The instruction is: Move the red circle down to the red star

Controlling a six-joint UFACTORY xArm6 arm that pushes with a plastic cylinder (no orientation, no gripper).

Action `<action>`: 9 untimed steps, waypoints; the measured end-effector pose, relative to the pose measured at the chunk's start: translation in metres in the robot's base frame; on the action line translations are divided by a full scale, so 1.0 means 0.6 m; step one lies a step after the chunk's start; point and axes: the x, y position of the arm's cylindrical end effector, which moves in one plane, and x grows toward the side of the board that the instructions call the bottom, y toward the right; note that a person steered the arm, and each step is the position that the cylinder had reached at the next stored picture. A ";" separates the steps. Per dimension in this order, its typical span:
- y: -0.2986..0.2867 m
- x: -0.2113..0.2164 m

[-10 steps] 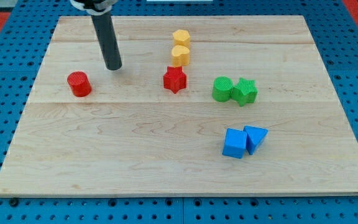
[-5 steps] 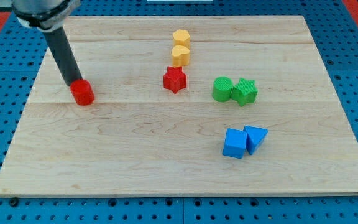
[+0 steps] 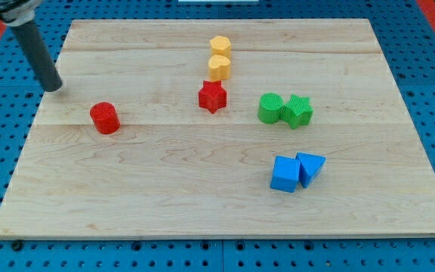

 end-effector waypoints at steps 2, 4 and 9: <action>0.054 0.012; 0.043 0.076; 0.260 0.180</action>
